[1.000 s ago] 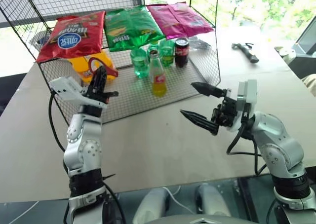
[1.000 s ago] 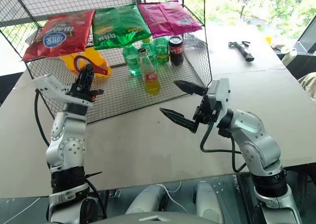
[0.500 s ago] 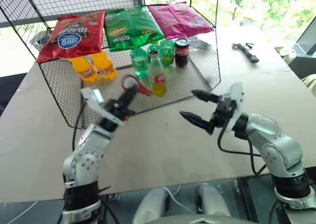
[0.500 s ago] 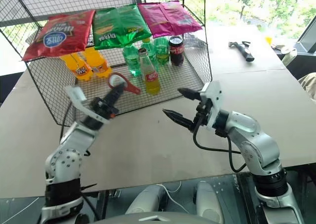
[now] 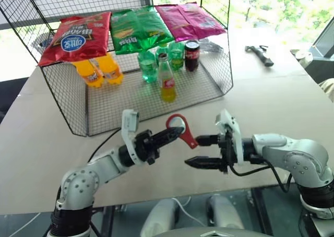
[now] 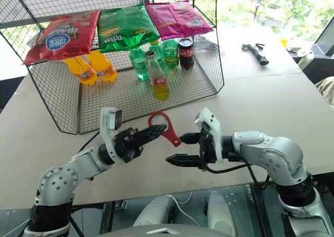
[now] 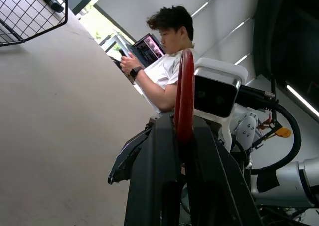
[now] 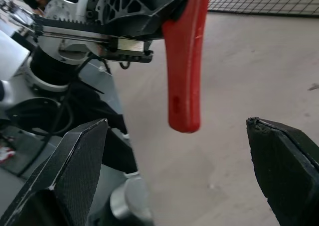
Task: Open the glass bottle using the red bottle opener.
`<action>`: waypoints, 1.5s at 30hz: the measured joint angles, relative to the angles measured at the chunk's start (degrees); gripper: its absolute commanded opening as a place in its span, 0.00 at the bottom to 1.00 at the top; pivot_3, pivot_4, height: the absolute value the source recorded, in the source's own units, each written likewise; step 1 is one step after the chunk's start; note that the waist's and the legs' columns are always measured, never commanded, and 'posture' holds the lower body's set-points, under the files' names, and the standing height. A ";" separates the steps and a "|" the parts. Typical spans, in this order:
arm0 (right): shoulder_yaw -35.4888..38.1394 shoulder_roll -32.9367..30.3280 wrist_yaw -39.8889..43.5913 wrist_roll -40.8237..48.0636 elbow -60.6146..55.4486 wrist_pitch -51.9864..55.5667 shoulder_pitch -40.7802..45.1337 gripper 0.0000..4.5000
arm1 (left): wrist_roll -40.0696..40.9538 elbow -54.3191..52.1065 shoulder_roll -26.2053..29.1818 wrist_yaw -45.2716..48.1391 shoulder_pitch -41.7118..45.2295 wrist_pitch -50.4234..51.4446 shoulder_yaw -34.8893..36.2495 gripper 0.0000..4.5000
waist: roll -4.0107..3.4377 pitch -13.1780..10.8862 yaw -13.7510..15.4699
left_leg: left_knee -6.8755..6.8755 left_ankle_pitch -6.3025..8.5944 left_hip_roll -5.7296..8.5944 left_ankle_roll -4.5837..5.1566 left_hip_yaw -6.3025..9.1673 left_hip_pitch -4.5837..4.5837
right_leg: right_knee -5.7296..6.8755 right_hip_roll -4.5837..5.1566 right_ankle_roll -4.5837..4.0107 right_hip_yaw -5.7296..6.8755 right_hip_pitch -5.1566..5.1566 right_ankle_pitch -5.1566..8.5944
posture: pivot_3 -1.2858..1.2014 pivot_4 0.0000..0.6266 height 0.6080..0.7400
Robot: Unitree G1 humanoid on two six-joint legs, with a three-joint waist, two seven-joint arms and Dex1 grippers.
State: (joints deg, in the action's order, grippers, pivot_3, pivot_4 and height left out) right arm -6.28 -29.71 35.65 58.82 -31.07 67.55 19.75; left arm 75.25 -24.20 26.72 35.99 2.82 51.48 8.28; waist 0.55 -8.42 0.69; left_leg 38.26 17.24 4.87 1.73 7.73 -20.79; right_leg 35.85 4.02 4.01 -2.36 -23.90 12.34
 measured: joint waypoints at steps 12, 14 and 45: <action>2.63 0.82 -6.08 9.48 0.29 3.04 1.36 0.61 | -2.76 0.00 0.35 1.46 -1.31 -0.08 -2.15 0.00 | 0.00 0.00 0.00 | -0.01 0.00 0.01 0.00 0.01 -0.01 | -0.01 0.00 0.00 0.01 -0.01 0.00 | 0.52 0.24 1.00; 2.63 0.69 -6.21 9.50 0.36 3.14 1.36 0.47 | -2.93 -0.02 0.35 1.67 -1.31 -0.10 -2.17 0.00 | 0.00 0.00 0.01 | -0.01 0.00 0.01 0.00 0.01 -0.01 | -0.01 0.00 0.00 0.02 -0.01 0.00 | 0.52 0.24 1.00; 1.57 -0.58 -12.68 17.54 1.89 7.30 1.32 0.74 | -5.35 -0.06 -1.24 3.67 -0.81 -1.86 -3.31 0.00 | -0.01 -0.01 0.01 | -0.02 0.00 0.01 0.01 0.01 -0.03 | -0.03 0.02 0.00 0.01 -0.01 0.00 | 0.52 0.24 1.00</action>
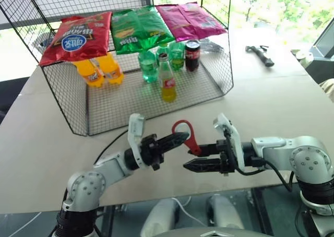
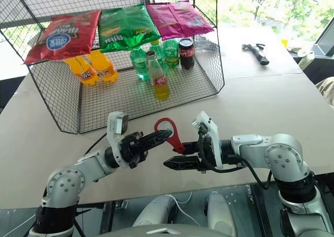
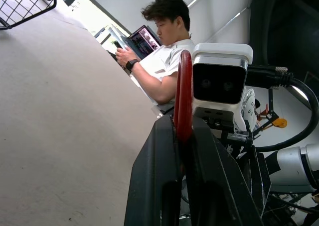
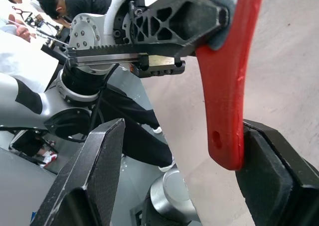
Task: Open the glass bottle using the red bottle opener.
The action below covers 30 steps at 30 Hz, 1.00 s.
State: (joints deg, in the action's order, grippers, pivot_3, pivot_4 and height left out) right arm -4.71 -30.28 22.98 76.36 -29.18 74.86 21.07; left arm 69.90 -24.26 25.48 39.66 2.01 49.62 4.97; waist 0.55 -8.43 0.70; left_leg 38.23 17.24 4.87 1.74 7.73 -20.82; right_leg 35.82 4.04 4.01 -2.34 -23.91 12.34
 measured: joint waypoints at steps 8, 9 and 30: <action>-0.73 -0.19 -2.18 1.36 1.25 0.02 0.27 0.36 | 0.10 -0.01 -0.09 0.23 0.00 0.00 -0.05 0.00 | 0.00 0.00 0.01 | 0.00 0.00 0.00 0.00 0.00 0.00 | 0.00 0.00 0.00 0.00 0.00 0.00 | 0.52 0.24 1.00; -0.72 -0.25 -2.41 1.36 1.62 0.01 0.26 0.24 | 0.15 -0.01 -0.12 0.39 0.01 0.00 -0.07 0.00 | 0.00 0.00 0.00 | 0.00 0.00 0.00 0.00 -0.01 0.00 | 0.00 0.00 0.00 0.00 0.00 0.00 | 0.52 0.24 1.00; 0.36 -0.13 -5.89 3.74 4.19 -2.42 -0.01 0.00 | -2.88 0.01 -0.71 -0.54 0.71 -2.76 -0.37 0.56 | 0.00 -0.02 0.06 | -0.02 0.00 0.00 0.00 0.00 -0.01 | -0.02 0.00 0.00 0.00 0.00 0.00 | 0.52 0.24 1.00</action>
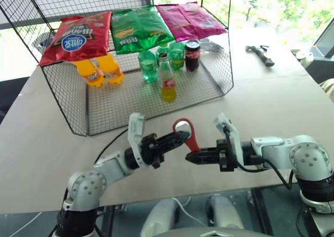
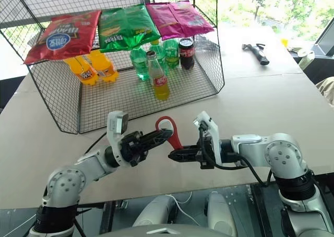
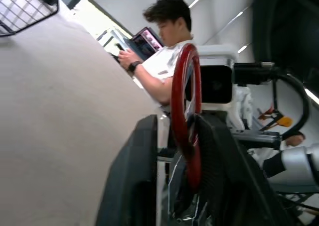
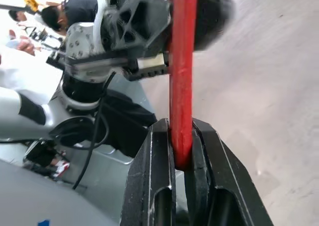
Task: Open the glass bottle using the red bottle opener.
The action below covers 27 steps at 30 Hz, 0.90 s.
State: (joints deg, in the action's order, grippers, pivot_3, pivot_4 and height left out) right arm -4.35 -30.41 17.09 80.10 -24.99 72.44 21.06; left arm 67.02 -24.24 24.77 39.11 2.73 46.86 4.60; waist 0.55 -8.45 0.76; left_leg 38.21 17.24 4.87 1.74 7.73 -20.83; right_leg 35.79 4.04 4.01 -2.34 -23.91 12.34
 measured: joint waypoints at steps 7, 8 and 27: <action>3.65 2.49 -3.38 -13.91 4.00 -10.63 -2.91 0.00 | -2.92 1.05 -0.18 -0.36 1.73 -3.64 2.23 1.00 | -0.01 0.00 -0.01 | -0.03 0.00 0.02 -0.01 -0.01 -0.01 | 0.00 -0.02 0.00 -0.01 -0.03 0.00 | 0.52 0.24 1.00; 3.85 2.48 -3.45 -16.14 4.16 -12.30 -3.21 0.00 | -3.39 1.11 -0.27 -0.61 1.73 -4.14 2.56 1.00 | -0.01 0.00 -0.01 | -0.03 0.00 0.02 -0.01 -0.01 -0.01 | -0.01 -0.03 0.00 -0.01 -0.03 0.00 | 0.52 0.24 1.00; -0.90 3.97 -0.17 -66.67 11.21 -57.75 -1.81 0.00 | -38.88 9.86 -4.22 -12.27 4.54 -32.38 4.38 1.00 | -0.01 -0.01 0.10 | -0.03 -0.01 0.02 -0.03 -0.07 -0.08 | 0.01 -0.21 0.00 -0.05 -0.16 -0.01 | 0.52 0.24 1.00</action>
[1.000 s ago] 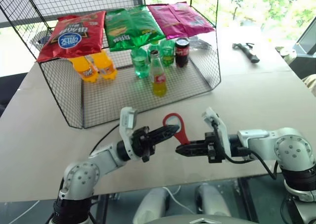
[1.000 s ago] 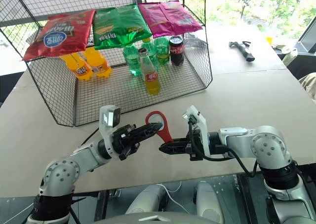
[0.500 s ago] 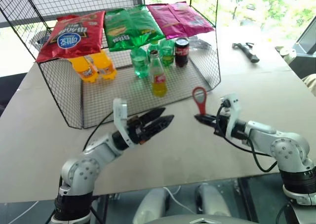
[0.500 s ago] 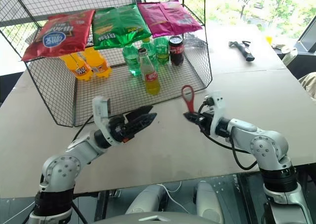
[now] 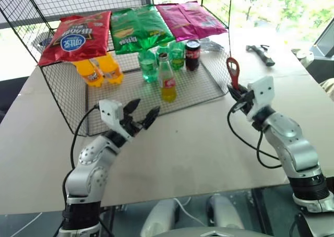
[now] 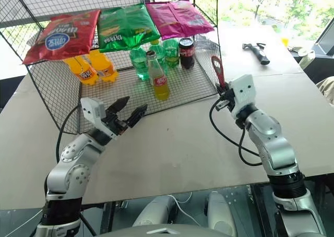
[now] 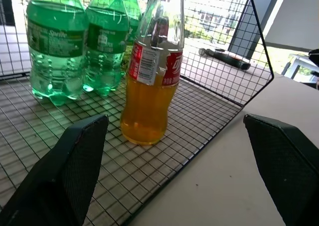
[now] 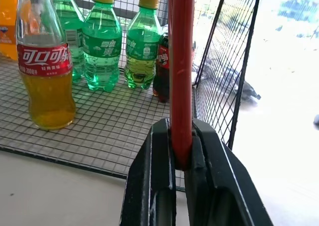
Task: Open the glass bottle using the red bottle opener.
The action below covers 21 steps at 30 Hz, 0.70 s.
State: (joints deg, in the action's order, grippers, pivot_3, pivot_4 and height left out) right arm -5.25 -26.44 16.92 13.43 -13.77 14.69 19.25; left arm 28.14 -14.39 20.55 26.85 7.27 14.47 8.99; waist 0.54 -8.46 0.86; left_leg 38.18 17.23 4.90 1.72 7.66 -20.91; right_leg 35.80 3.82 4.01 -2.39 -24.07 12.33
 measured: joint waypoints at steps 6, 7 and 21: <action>-0.65 2.08 0.26 -4.44 0.31 -2.85 -0.04 0.00 | -9.57 4.13 -2.20 -5.29 5.57 -5.51 -2.14 1.00 | 0.00 0.00 -0.11 | 0.00 0.00 0.00 0.00 -0.02 0.01 | 0.01 -0.02 0.00 -0.04 0.00 0.00 | 0.52 0.24 1.00; -0.64 2.45 0.36 -4.76 0.38 -3.01 -0.06 0.00 | -10.65 4.71 -2.42 -5.33 6.12 -6.04 -2.98 1.00 | 0.00 0.00 -0.12 | 0.00 0.00 0.00 0.00 -0.02 0.00 | 0.01 -0.01 0.00 -0.04 -0.01 0.00 | 0.52 0.24 1.00; -0.22 4.55 1.23 -7.51 -0.14 -3.66 -1.54 0.00 | -14.67 19.48 -6.17 -5.48 14.30 -11.26 -5.14 1.00 | 0.01 0.00 -0.17 | 0.01 -0.01 0.00 0.00 -0.01 -0.03 | 0.04 -0.05 0.00 -0.04 -0.08 0.00 | 0.52 0.24 1.00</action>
State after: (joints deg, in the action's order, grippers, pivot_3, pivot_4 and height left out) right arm -5.47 -21.90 18.15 5.92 -13.91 11.03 17.71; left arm 13.46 5.09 14.39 21.37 21.56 3.21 3.85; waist 0.55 -8.46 0.69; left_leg 38.19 17.22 4.89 1.71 7.64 -20.94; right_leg 35.85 3.78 4.02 -2.44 -24.14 12.33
